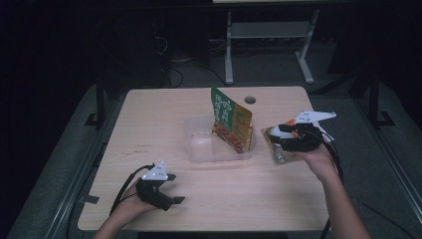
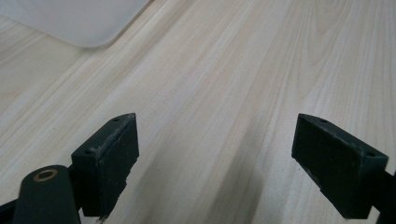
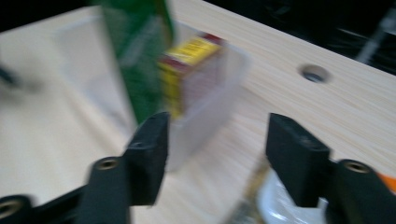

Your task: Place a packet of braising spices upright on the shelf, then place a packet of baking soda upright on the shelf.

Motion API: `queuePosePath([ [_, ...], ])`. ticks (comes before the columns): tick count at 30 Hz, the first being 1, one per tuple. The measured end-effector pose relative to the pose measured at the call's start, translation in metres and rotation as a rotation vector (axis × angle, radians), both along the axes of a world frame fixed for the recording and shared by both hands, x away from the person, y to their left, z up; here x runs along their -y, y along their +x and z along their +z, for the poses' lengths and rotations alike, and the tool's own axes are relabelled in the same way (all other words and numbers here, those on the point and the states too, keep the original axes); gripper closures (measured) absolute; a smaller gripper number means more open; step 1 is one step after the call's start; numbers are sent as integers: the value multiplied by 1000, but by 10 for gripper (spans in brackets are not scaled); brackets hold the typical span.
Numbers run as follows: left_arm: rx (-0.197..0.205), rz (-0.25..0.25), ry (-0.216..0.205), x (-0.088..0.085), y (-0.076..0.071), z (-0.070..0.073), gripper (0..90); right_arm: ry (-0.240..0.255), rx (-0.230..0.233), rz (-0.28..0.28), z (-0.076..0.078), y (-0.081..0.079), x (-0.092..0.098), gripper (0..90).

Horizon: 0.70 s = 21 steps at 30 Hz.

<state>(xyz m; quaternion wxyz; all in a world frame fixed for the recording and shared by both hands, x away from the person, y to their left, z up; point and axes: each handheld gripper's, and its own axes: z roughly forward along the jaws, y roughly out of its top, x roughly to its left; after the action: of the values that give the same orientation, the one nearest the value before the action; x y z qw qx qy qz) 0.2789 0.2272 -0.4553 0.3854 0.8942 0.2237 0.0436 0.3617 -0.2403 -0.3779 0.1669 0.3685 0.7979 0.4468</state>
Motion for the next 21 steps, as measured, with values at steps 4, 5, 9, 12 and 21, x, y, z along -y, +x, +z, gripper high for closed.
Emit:
queuePosePath([
  [4, 1, -3, 4, 0, 0, 0, 143, -56, -28, -85, -11, 13, 8, 690],
  [5, 1, -2, 4, 0, 0, 0, 143, -64, -40, -101, -14, 17, 10, 734],
  [9, -2, 0, 0, 0, 0, 0, 143, -82, -54, -157, -25, 32, 16, 869],
  [12, -4, -1, -1, 1, 0, -1, 143, -127, -59, -194, -35, 44, 19, 896],
  [21, -10, 0, 3, -1, 1, -2, 143, -129, -51, -239, -49, 79, 23, 897],
])
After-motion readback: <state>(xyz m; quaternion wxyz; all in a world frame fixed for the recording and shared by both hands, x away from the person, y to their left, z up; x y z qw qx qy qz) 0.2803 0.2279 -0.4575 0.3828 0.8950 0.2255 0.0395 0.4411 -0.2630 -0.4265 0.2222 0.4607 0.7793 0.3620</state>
